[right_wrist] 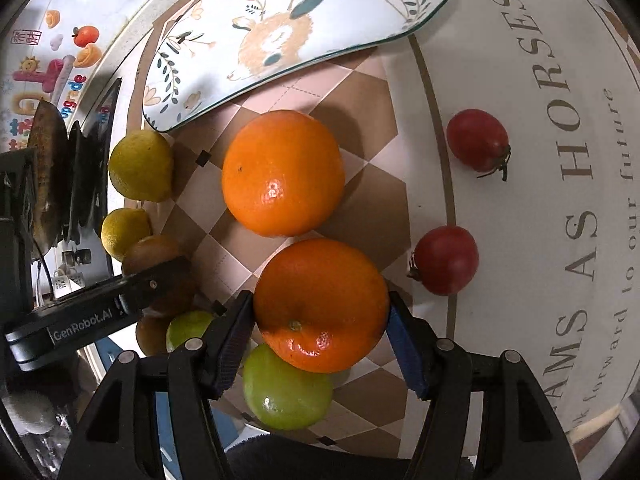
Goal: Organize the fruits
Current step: 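Grasp the brown apple with the left tool while the right tool grasps an orange, then carry the brown apple with the left tool onto the plate while the right tool places the orange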
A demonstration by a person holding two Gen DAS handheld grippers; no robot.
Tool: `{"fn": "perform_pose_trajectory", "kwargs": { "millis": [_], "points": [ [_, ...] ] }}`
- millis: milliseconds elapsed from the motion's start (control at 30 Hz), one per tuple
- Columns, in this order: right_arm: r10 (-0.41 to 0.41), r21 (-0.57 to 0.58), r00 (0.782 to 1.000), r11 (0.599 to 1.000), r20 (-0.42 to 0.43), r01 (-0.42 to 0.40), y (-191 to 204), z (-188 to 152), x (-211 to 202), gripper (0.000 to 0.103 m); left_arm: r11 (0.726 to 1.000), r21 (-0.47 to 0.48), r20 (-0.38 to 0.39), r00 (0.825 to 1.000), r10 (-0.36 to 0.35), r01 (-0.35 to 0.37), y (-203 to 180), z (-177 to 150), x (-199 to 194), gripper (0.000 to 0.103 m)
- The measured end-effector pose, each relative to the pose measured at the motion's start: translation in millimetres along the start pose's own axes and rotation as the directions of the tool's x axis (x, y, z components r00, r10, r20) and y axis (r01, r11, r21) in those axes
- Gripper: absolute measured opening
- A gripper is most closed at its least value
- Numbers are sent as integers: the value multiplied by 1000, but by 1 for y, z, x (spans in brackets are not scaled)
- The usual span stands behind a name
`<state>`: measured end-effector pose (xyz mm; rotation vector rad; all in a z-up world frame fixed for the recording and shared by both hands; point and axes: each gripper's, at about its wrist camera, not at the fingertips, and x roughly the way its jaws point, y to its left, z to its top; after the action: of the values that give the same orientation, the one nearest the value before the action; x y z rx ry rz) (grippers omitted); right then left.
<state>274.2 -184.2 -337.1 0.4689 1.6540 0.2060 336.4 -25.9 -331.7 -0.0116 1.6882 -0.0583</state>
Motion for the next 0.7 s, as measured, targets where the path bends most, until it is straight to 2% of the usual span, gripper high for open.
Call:
{"fn": "perform_pose_trajectory", "kwargs": {
  "millis": [133,267,400,500,633,700],
  "points": [
    [5,-23,1000,1000,10,-5,3,0,-10,67,1000,8,61,998,-9,9,-13,-4,-27,64],
    [57,-53,997,997,45,-54,14,8,-44,67,994,17,133,985,-110,109,-17,0,-83,64],
    [96,-83,987,993,129,-86,18,42,-90,67,987,40,203,966,-162,157,-25,41,-131,65],
    [59,-108,980,993,192,-39,21,95,-98,67,989,26,203,968,-145,143,-29,83,-130,65],
    [37,-126,987,992,155,-17,28,159,-73,67,992,-7,136,983,-123,125,-32,134,-98,65],
    [18,-147,989,989,144,4,31,179,-61,67,993,-11,96,989,-116,117,-42,155,-81,65]
  ]
}}
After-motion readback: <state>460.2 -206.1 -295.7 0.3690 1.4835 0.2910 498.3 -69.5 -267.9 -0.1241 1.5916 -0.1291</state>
